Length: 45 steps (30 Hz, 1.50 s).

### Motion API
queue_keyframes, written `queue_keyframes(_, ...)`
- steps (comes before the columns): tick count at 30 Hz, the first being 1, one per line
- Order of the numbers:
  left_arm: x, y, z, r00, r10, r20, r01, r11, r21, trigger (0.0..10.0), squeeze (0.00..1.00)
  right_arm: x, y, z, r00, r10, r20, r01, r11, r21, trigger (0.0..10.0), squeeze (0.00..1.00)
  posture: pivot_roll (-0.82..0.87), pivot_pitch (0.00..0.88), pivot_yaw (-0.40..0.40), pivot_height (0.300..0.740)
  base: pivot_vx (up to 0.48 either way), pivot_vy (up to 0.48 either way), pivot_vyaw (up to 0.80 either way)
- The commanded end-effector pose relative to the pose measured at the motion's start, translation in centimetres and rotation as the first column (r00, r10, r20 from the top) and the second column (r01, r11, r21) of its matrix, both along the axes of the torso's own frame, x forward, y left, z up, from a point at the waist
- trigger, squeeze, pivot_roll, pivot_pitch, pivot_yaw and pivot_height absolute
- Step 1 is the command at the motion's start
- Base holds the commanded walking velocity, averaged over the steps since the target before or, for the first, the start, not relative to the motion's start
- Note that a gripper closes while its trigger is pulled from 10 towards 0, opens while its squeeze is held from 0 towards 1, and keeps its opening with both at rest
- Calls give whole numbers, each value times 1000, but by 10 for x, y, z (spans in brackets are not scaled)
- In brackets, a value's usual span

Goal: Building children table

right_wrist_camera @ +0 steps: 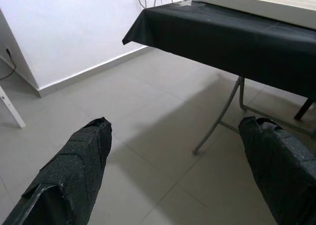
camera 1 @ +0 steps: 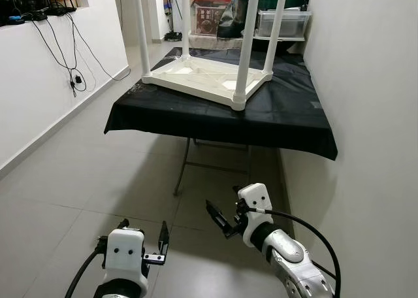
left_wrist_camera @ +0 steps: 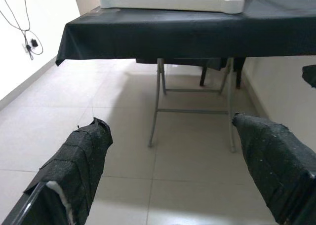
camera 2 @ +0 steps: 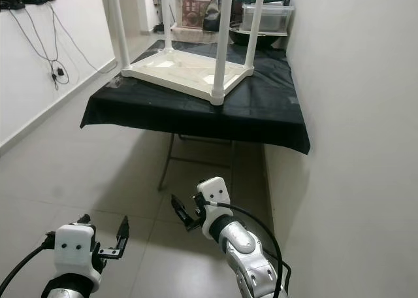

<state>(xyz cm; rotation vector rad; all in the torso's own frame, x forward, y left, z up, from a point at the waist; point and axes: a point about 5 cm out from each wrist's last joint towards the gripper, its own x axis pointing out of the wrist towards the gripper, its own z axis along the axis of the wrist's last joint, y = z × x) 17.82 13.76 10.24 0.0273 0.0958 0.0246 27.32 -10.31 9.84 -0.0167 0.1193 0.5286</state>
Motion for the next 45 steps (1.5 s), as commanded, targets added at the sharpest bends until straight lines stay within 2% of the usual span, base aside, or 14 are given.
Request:
queue_keyframes(1, -1, 0, -5, 1000, -5, -21, 5, 1000, 7, 10000, 0, 0, -3, 1, 1000, -17, 10, 17, 1000, 19, 10000, 0, 15, 0, -25, 740, 247, 0, 0)
queue_keyframes(20, -1, 0, -5, 1000, -6, -22, 6, 1000, 4, 10000, 0, 1, -6, 0, 999, -45, 13, 45, 999, 9, 10000, 0, 17, 0, -24, 740, 248, 0, 0)
queue_keyframes(28, 0, 0, -5, 1000, -8, -21, 8, 1000, 4, 10000, 0, 2, -8, 1, 998, -61, 17, 61, 998, 11, 10000, 0, 16, 0, -26, 740, 249, 0, -800)
queue_keyframes(45, -1, 0, -5, 1000, -2, -23, 2, 1000, 2, 10000, 0, 2, -7, 1, 998, -59, 20, 59, 998, 1, 10000, 0, 19, 0, -28, 740, 246, 0, 0)
